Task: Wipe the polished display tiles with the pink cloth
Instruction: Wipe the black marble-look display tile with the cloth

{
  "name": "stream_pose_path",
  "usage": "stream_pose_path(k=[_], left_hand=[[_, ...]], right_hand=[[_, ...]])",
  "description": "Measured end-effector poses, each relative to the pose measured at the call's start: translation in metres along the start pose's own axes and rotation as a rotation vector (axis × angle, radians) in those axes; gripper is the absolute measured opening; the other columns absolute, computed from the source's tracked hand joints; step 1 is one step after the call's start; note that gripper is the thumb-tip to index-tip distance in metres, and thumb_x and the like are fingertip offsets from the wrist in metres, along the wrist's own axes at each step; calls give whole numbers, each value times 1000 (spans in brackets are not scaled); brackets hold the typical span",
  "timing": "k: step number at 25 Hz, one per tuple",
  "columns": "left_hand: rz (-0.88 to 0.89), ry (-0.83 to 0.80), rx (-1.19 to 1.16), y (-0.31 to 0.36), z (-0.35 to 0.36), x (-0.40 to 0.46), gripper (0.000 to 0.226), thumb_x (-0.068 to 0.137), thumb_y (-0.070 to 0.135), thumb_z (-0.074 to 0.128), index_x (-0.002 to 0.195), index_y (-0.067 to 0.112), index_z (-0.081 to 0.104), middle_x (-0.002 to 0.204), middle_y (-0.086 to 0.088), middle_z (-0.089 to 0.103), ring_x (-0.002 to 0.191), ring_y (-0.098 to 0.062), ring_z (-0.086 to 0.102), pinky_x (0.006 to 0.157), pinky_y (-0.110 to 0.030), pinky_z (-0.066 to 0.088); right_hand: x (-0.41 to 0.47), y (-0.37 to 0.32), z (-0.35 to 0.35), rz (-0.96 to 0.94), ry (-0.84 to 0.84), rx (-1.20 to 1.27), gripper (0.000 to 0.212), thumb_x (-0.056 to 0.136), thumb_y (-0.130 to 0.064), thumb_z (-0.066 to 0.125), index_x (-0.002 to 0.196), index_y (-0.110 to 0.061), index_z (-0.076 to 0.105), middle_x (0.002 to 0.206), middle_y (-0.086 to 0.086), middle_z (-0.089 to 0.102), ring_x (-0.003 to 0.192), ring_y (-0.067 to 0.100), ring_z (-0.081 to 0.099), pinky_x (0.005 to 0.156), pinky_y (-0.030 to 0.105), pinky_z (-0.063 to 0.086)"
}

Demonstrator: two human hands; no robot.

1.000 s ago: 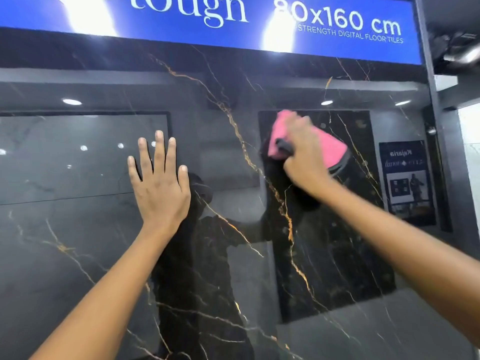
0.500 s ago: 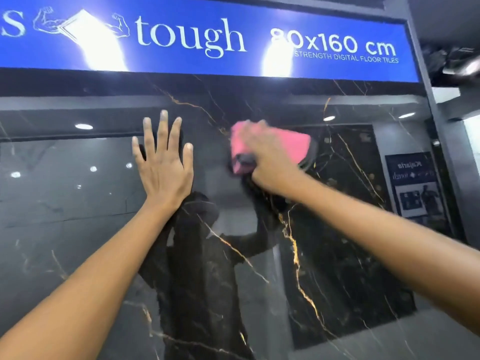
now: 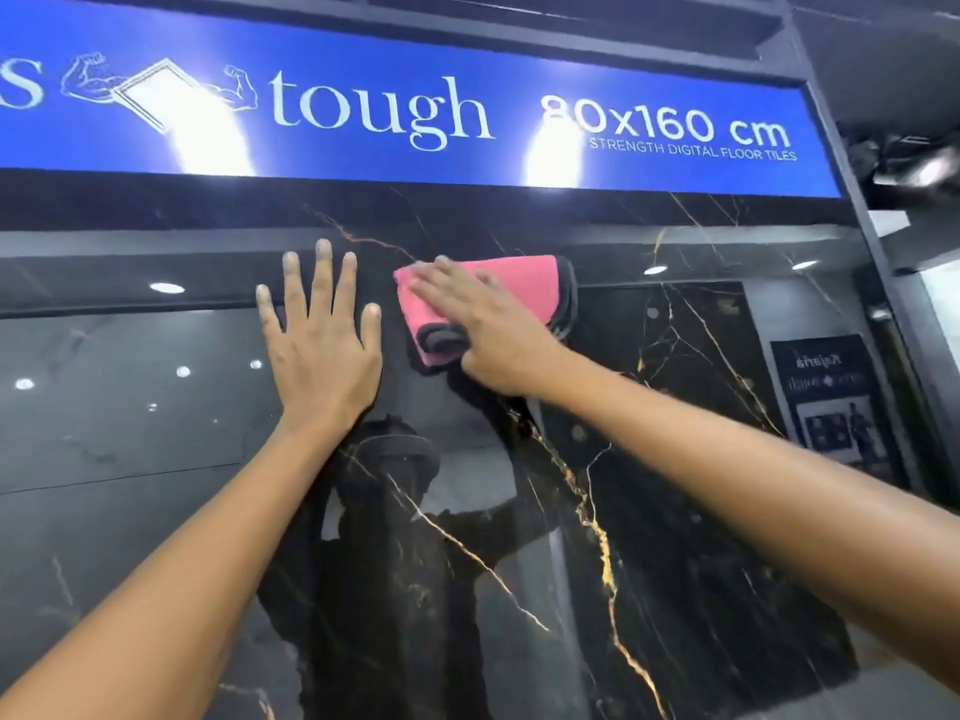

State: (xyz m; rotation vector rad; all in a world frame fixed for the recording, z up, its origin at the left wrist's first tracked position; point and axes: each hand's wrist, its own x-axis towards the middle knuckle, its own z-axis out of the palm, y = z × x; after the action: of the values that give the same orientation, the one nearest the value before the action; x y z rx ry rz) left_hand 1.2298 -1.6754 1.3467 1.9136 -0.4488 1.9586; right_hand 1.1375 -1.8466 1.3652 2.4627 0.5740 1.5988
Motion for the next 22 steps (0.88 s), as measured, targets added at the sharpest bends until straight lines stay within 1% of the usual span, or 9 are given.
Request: stream_pose_path(k=[2, 6, 7, 10, 12, 14, 18, 19, 22], left_hand=[[13, -5, 4, -1, -1, 1, 56, 104, 38, 27, 156, 21, 17, 164, 1, 7, 151, -26, 0, 120, -50, -3], [4, 9, -2, 2, -1, -3, 56, 103, 38, 26, 156, 20, 17, 164, 0, 7, 151, -27, 0, 120, -51, -2], [3, 11, -2, 3, 0, -3, 56, 103, 38, 26, 156, 20, 17, 164, 0, 7, 151, -27, 1, 120, -51, -2], [-6, 13, 0, 0, 0, -2, 56, 103, 38, 28, 155, 20, 19, 164, 0, 8, 151, -27, 2, 120, -51, -1], [3, 13, 1, 2, 1, -2, 55, 103, 38, 28, 155, 20, 21, 164, -1, 10, 151, -27, 4, 120, -51, 0], [6, 10, 1, 2, 1, -2, 57, 101, 41, 23, 155, 20, 22, 163, 0, 12, 151, -27, 5, 120, -50, 0], [-55, -9, -14, 7, -5, -1, 56, 101, 41, 25, 152, 19, 30, 163, 1, 17, 150, -25, 8, 120, -49, 0], [-90, -1, -34, 14, -7, 0, 55, 102, 40, 27, 151, 17, 32, 162, 0, 19, 150, -25, 8, 120, -48, -1], [-131, 62, -152, 62, -10, -2, 56, 100, 40, 25, 147, 14, 38, 159, 0, 27, 149, -24, 12, 120, -46, -2]], right_hand=[[3, 33, -27, 74, 175, 77, 70, 68, -2, 42, 137, -8, 49, 145, 19, 42, 136, 31, 36, 112, 27, 19], [13, 90, -61, 1087, 534, 99, 45, 86, -28, 53, 129, -14, 53, 132, 10, 51, 125, 30, 44, 107, 37, 30], [26, 71, -50, 1087, 531, 19, 47, 86, -34, 52, 129, -14, 53, 132, 9, 52, 125, 28, 44, 106, 38, 31], [57, -1, -11, 373, 255, -86, 62, 84, -23, 48, 144, -13, 39, 149, 10, 37, 139, 26, 30, 115, 38, 20], [54, 3, -22, 96, 81, -129, 70, 83, -3, 47, 150, -14, 28, 158, 5, 24, 146, 21, 18, 117, 33, 11], [39, 57, -50, 266, 198, -42, 63, 82, 1, 47, 143, -13, 42, 152, 10, 36, 140, 26, 31, 114, 32, 20], [-5, 124, -77, 1040, 509, 29, 43, 85, -32, 52, 122, -12, 55, 127, 13, 56, 118, 34, 49, 101, 39, 36], [-3, 105, -65, 955, 509, -10, 48, 81, -39, 47, 120, -14, 58, 123, 12, 58, 114, 33, 50, 97, 37, 35], [-22, 36, -13, 167, 254, -136, 66, 69, -39, 38, 124, -10, 60, 124, 13, 59, 110, 32, 52, 89, 37, 35]])
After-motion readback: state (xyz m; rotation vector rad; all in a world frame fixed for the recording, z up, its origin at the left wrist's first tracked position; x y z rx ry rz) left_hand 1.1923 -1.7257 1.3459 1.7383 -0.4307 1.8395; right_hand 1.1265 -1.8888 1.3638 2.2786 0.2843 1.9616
